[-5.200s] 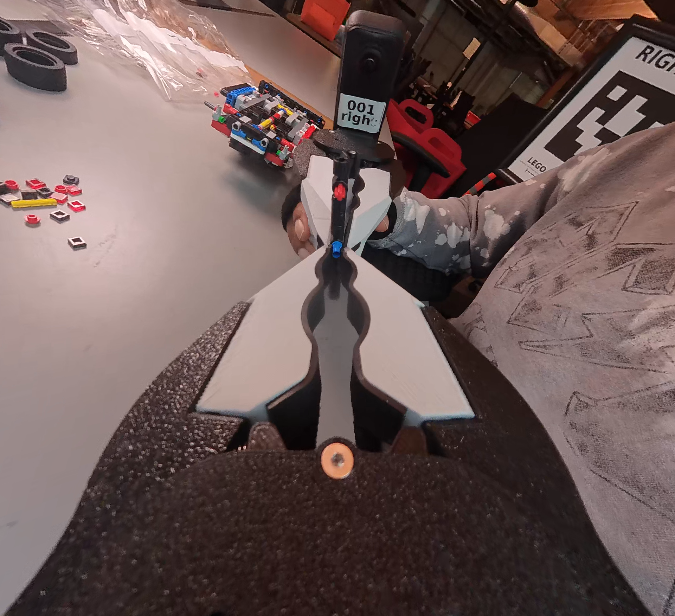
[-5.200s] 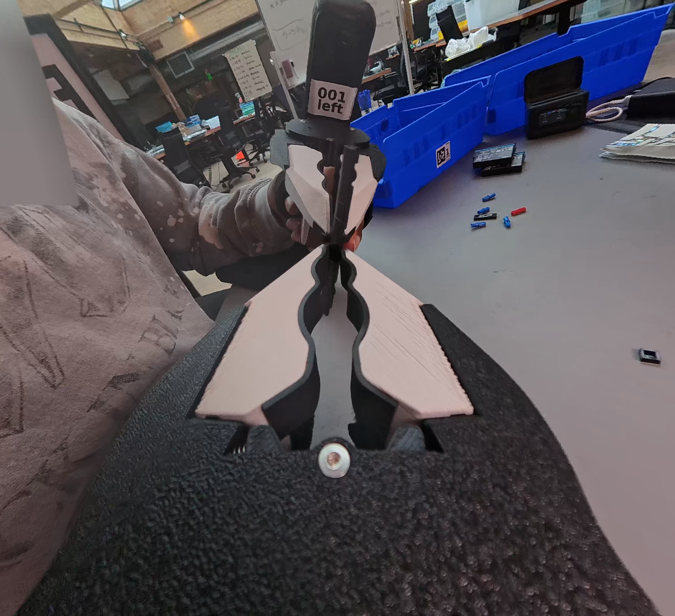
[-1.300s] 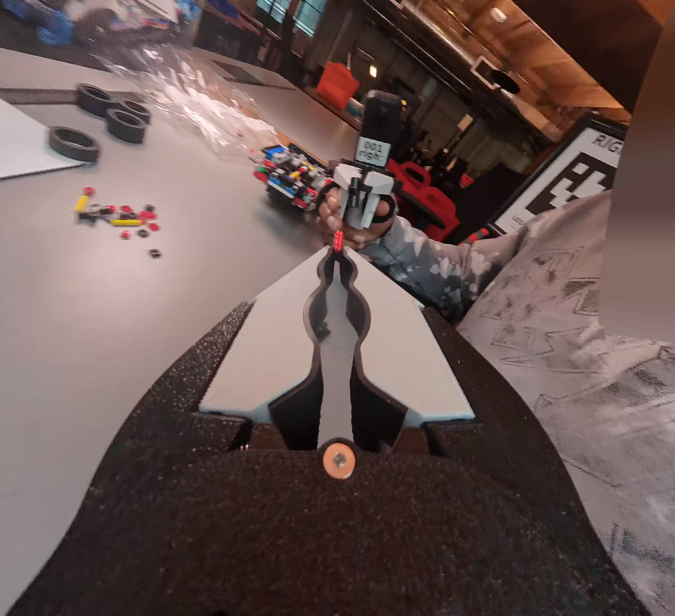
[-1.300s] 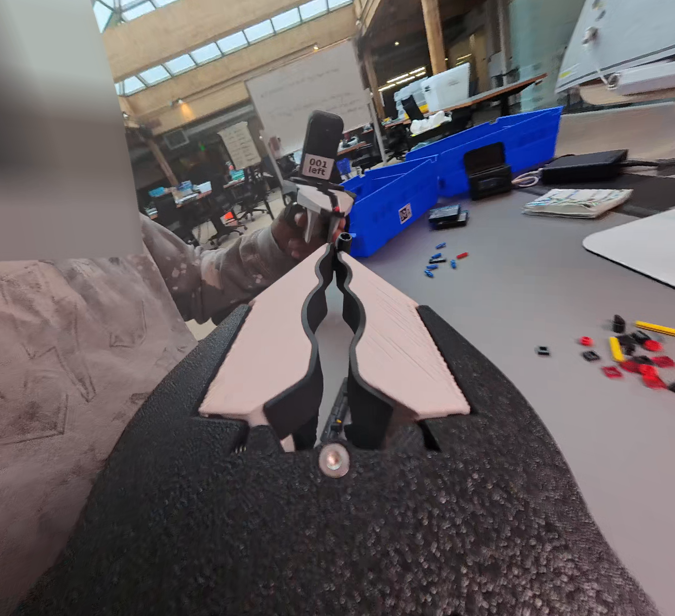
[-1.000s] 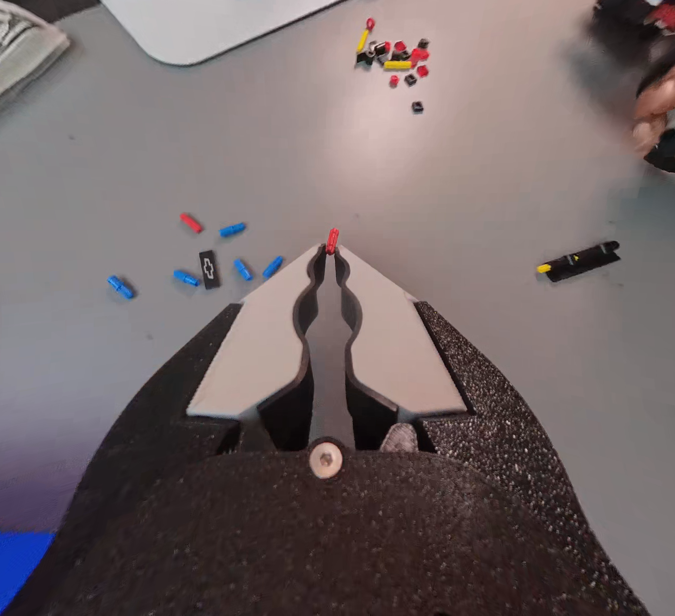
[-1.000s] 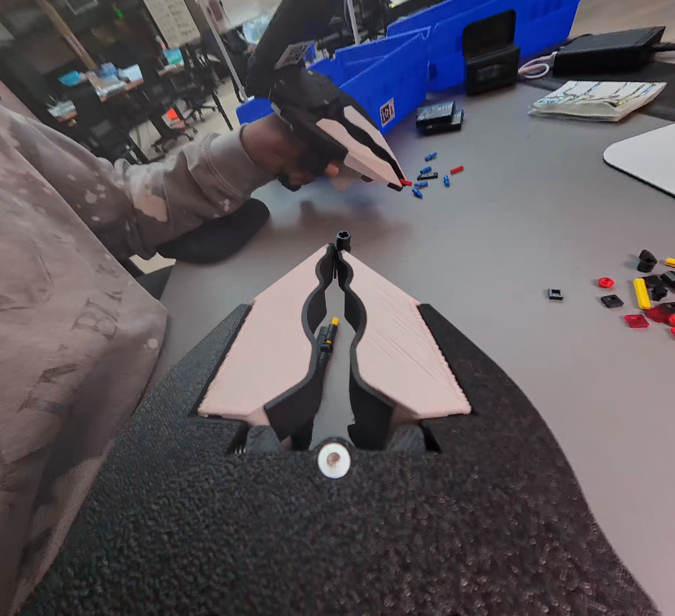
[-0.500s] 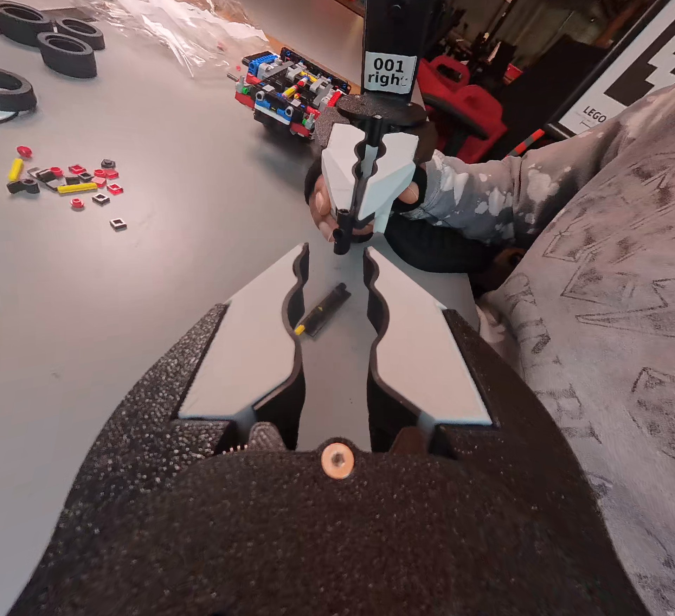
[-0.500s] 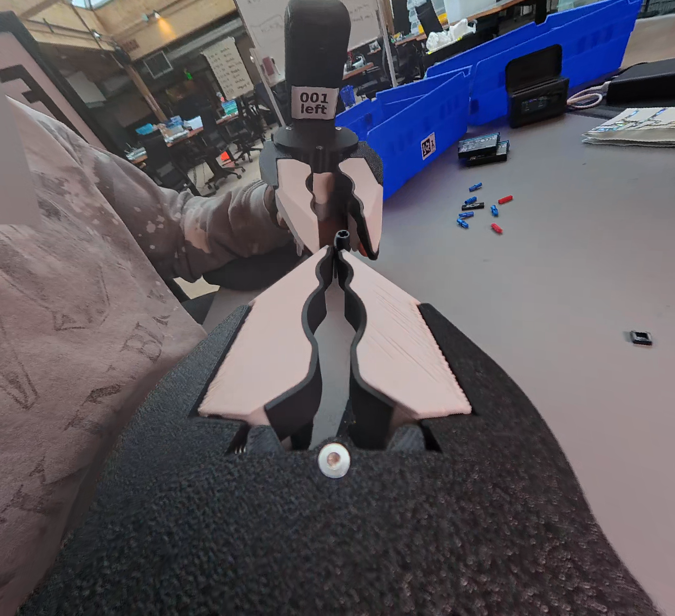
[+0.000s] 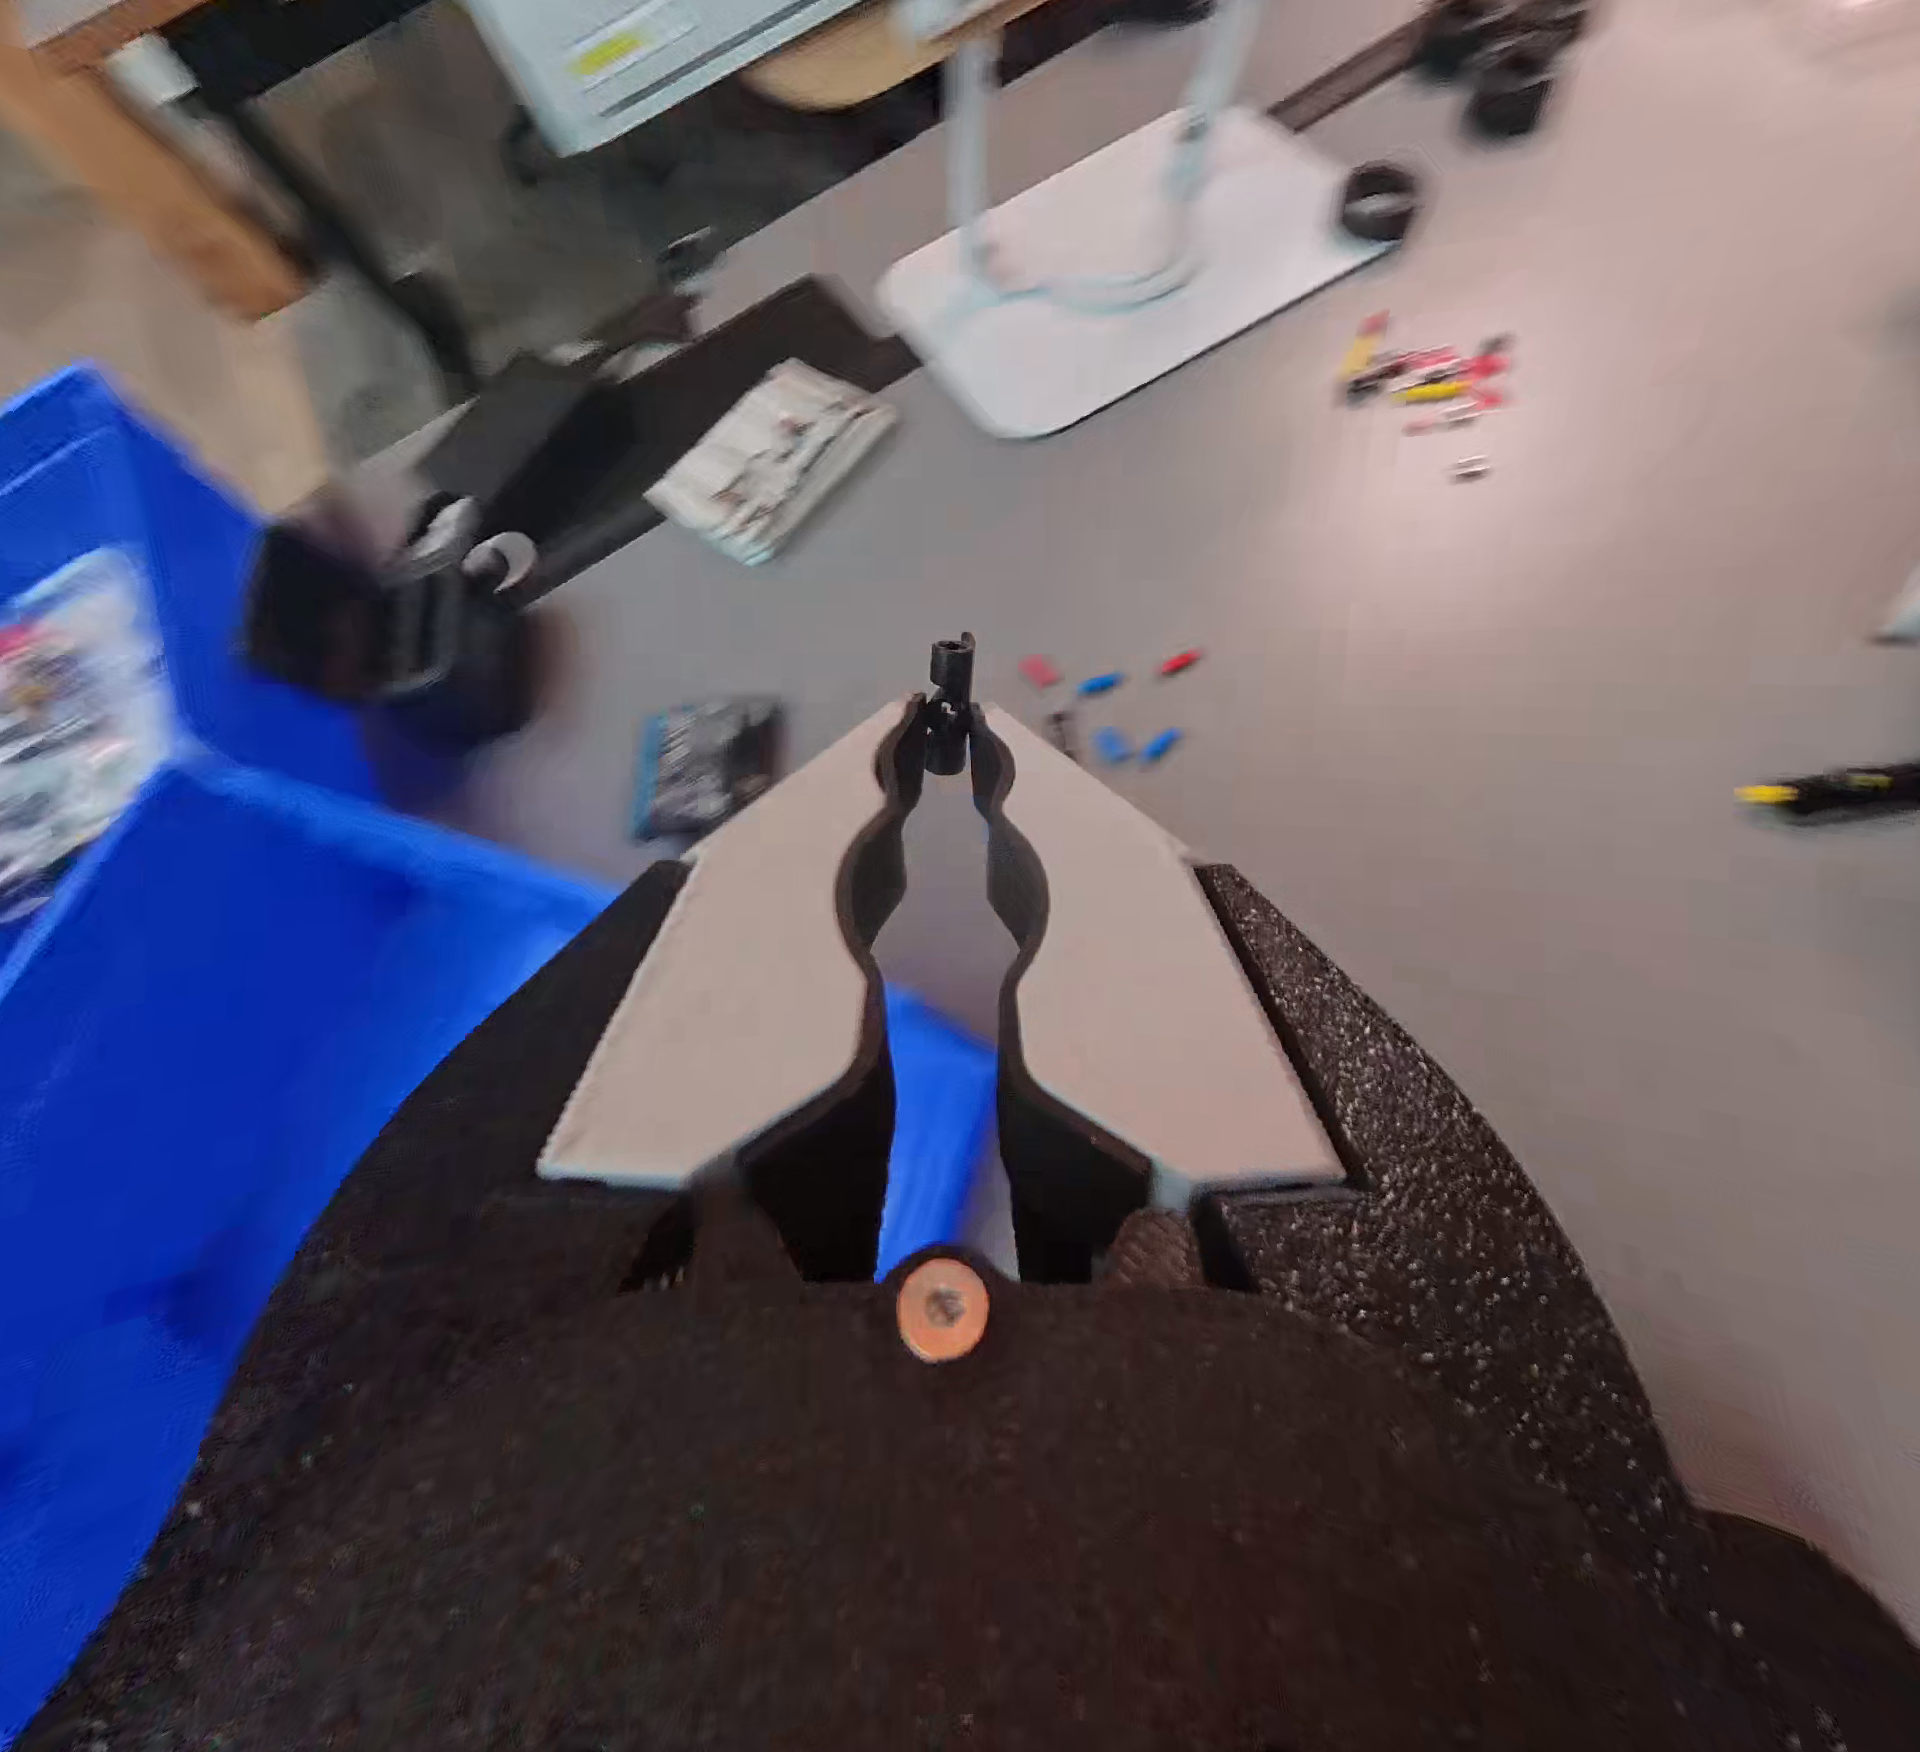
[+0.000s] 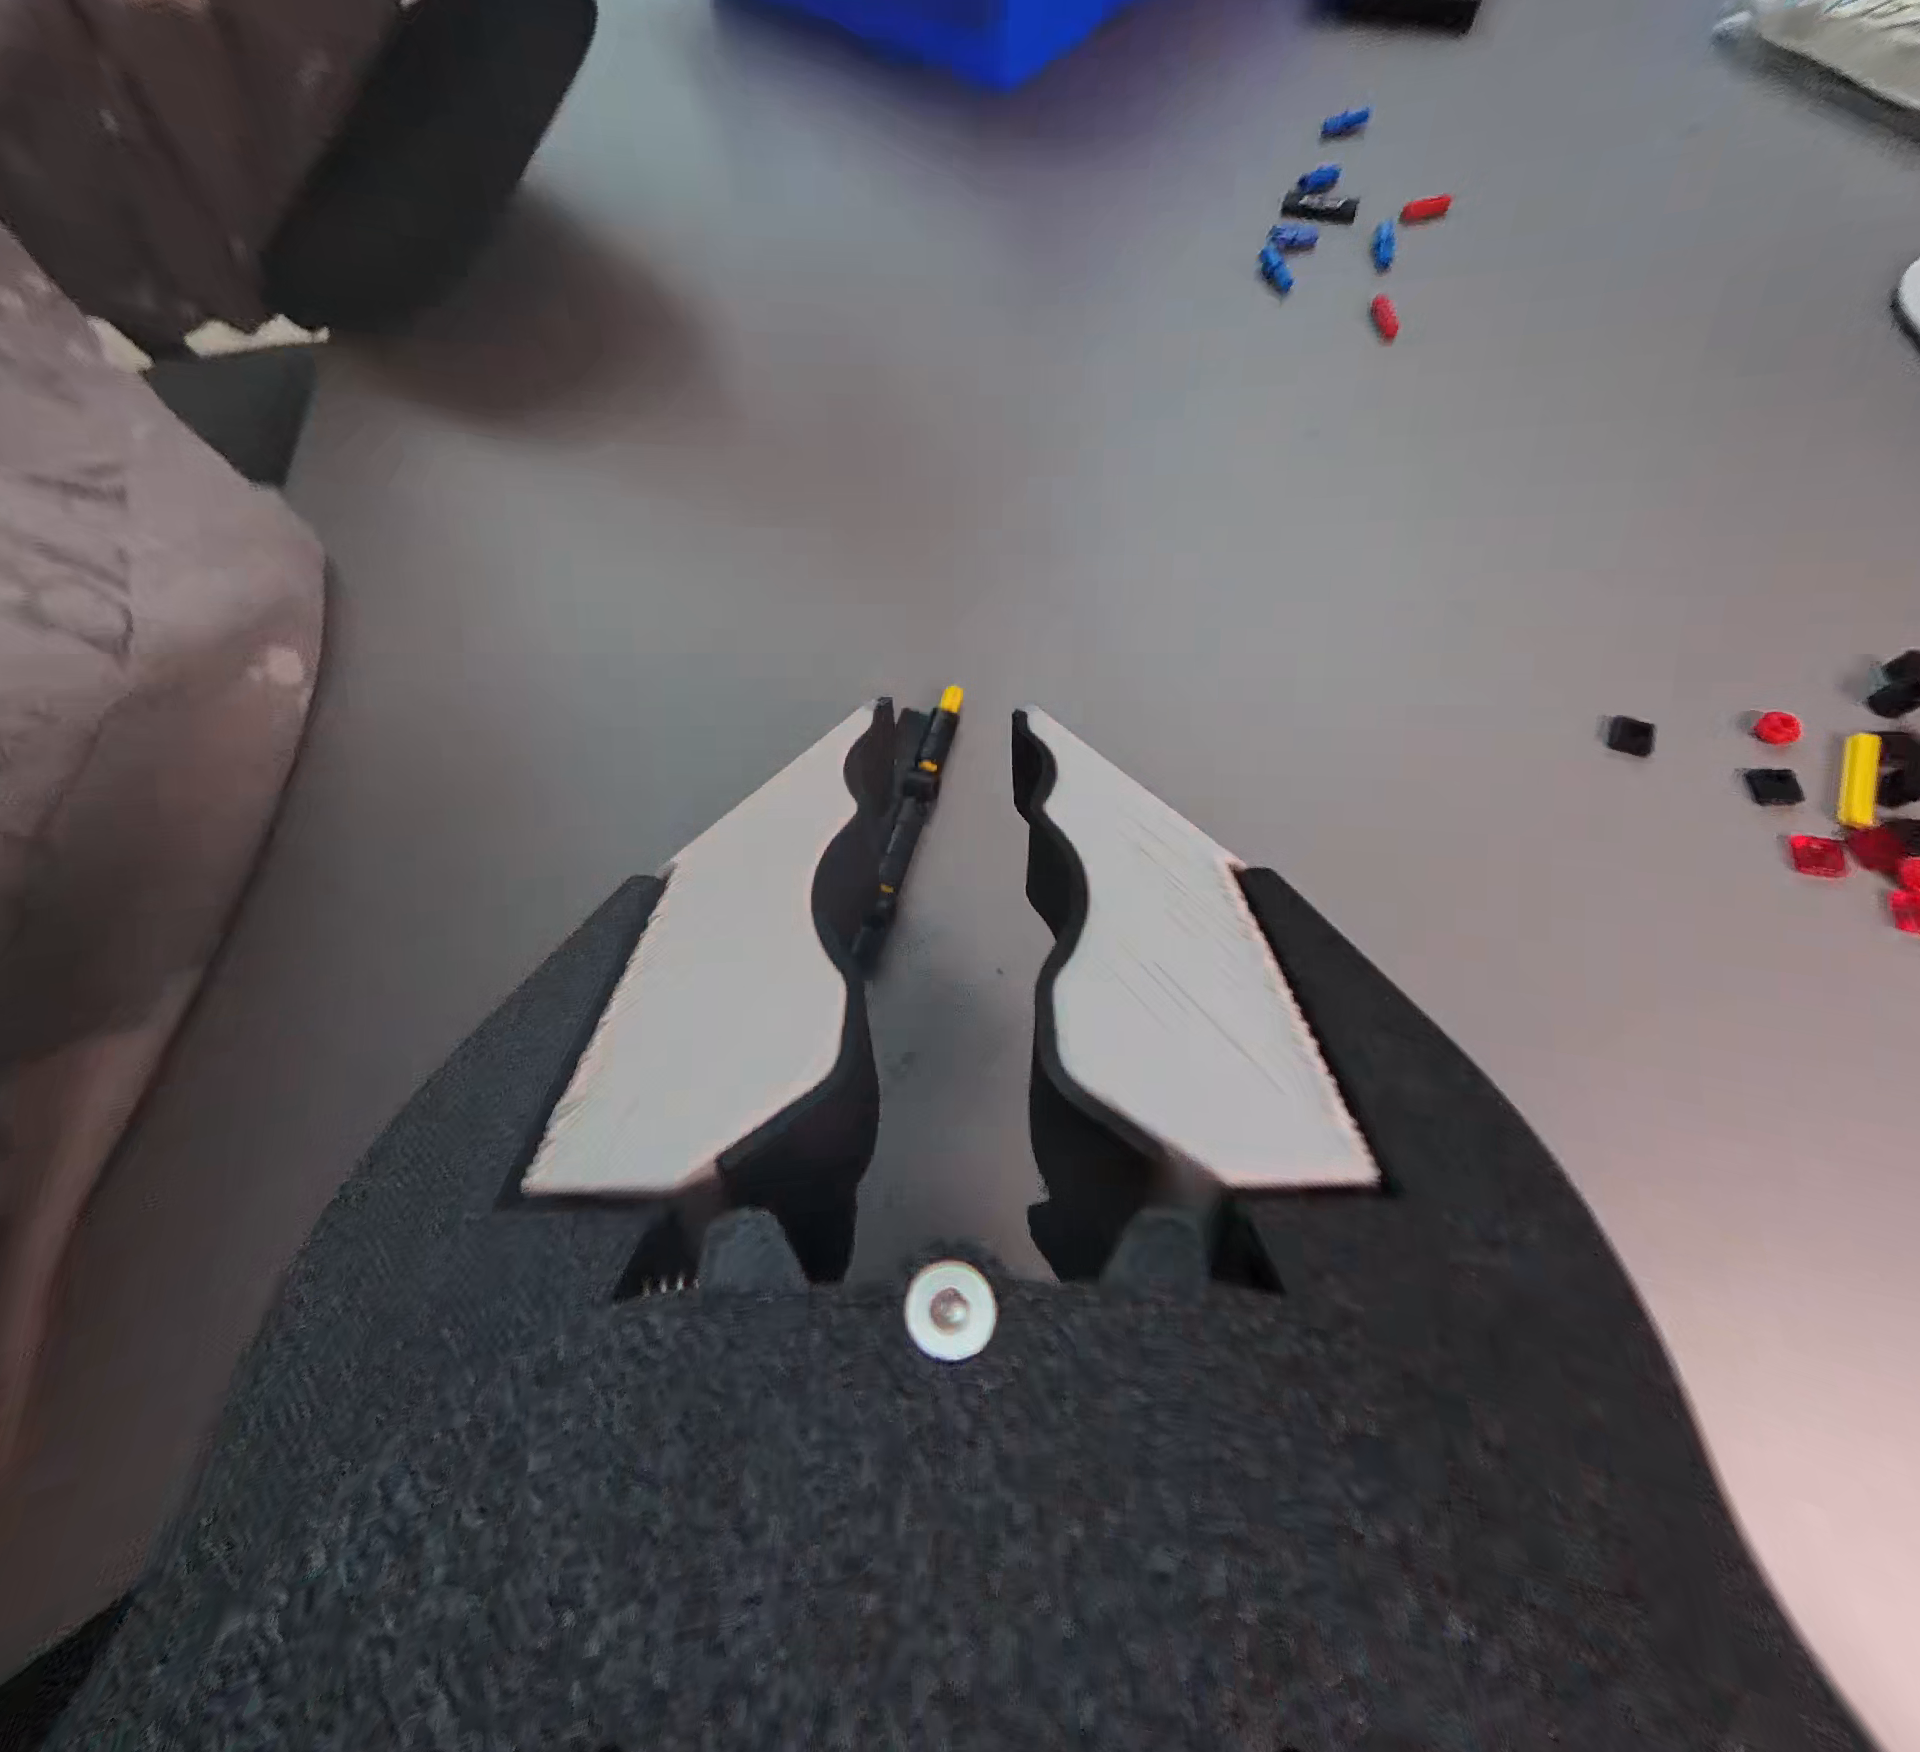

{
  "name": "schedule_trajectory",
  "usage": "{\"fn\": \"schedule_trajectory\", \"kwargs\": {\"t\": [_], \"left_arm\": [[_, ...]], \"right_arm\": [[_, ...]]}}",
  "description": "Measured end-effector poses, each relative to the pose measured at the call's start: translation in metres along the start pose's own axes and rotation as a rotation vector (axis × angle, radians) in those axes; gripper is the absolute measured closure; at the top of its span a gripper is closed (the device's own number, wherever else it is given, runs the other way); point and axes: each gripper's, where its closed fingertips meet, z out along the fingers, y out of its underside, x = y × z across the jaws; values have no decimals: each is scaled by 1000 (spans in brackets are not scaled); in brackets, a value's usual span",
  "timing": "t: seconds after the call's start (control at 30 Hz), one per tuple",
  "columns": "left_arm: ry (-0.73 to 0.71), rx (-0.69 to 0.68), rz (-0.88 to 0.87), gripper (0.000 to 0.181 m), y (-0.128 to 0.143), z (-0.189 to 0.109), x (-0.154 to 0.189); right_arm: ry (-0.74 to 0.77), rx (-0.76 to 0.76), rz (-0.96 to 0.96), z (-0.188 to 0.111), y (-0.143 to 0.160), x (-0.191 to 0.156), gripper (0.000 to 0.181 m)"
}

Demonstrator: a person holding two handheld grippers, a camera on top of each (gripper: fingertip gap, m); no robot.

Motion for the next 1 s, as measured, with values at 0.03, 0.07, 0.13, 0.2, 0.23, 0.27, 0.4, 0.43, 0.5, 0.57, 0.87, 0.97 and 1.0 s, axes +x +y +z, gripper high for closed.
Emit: {"fn": "schedule_trajectory", "kwargs": {"t": [0.03, 0.07, 0.13, 0.2, 0.23, 0.27, 0.4, 0.43, 0.5, 0.57, 0.87, 0.97, 1.0], "left_arm": [[-124, -63, -24, 175, 15, -8, -32], [-209, -148, -57, 175, 34, -14, -57], [-370, -337, -68, 175, 78, -22, -97], [-390, -481, -86, 174, 114, -20, -108], [-369, -521, -108, 174, 127, -17, -108], [-368, -543, -116, 174, 135, -15, -110], [-388, -528, -136, 156, 135, -15, -115], [-413, -487, -134, 149, 126, -17, -118], [-430, -346, -108, 146, 95, -20, -116], [-300, -122, -40, 143, 46, -15, -85], [1038, 372, 298, 146, -24, -46, 220], [1124, 354, 319, 147, -18, -40, 255], [1138, 356, 325, 149, -17, -39, 261]], "right_arm": [[-14, -41, -16, 2, 6, -4, 159], [-26, -77, -25, 4, 10, -8, 159], [-39, -141, -41, 9, 19, -14, 158], [-32, -210, -70, 11, 29, -16, 157], [-33, -242, -78, 12, 34, -18, 156], [-28, -266, -81, 13, 37, -19, 155], [13, -304, -96, 18, 41, -17, 156], [29, -307, -103, 19, 41, -15, 161], [39, -297, -115, 19, 40, -12, 166], [13, -226, -87, 19, 30, -15, 166], [-484, 375, 318, -37, -59, -44, 167], [-582, 395, 362, -40, -63, -56, 168], [-609, 388, 368, -38, -63, -60, 168]]}}
